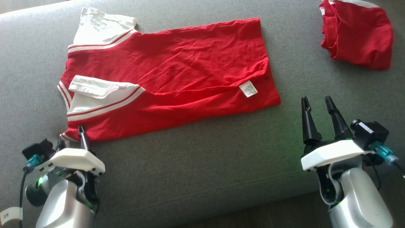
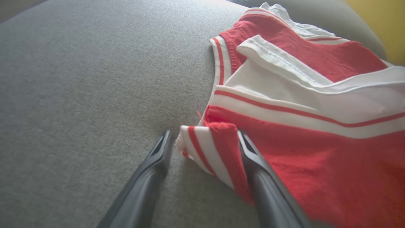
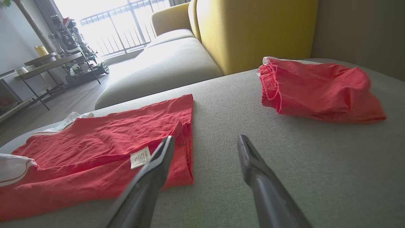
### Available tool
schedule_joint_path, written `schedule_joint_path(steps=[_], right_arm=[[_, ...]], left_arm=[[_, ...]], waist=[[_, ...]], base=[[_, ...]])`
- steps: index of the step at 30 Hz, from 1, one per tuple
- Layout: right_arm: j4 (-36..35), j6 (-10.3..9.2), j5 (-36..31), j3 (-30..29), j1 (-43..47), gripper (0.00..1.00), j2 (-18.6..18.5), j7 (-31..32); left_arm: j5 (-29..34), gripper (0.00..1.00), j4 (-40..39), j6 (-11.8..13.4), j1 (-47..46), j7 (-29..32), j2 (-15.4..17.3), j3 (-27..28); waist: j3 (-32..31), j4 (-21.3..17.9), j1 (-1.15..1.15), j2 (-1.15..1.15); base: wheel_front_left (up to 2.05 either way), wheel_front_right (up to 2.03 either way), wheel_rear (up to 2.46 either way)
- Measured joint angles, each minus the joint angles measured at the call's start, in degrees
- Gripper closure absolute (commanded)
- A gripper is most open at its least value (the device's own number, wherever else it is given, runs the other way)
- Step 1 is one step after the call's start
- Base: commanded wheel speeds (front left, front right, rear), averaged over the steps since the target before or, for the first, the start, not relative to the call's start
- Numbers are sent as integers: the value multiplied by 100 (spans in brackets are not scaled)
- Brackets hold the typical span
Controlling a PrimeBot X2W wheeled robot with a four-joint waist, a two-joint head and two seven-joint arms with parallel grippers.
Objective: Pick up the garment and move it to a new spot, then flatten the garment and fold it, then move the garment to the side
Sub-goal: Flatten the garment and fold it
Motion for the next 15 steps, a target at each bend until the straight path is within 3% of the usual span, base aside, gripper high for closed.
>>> schedule_joint_path(steps=[1, 2, 3, 8, 15], right_arm=[[1, 0, 0, 7, 0, 0, 0, 0], [3, 0, 0, 22, -1, 0, 0, 0], [9, 0, 8, 45, -1, 0, 0, 0], [285, 0, 235, 204, -13, 0, 0, 1], [1225, 0, 1014, 438, -380, 0, 0, 88]], left_arm=[[0, 8, 70, -38, -34, -3, 0, -1], [0, 70, 136, -70, -63, -5, 1, -5], [0, 100, 207, -111, -96, -5, 2, -10], [0, 100, 350, -287, -234, 3, -23, -22], [132, 100, -37, -469, -34, 55, -176, -63]], waist=[[-2, 5, 0, 0], [-6, 10, 0, 0], [-10, 17, 0, 0], [-34, 93, 0, 0], [-99, 321, 0, 0]], base=[[0, 0, 0], [0, 0, 0], [0, 0, 0], [0, 0, 0], [0, 0, 0]])
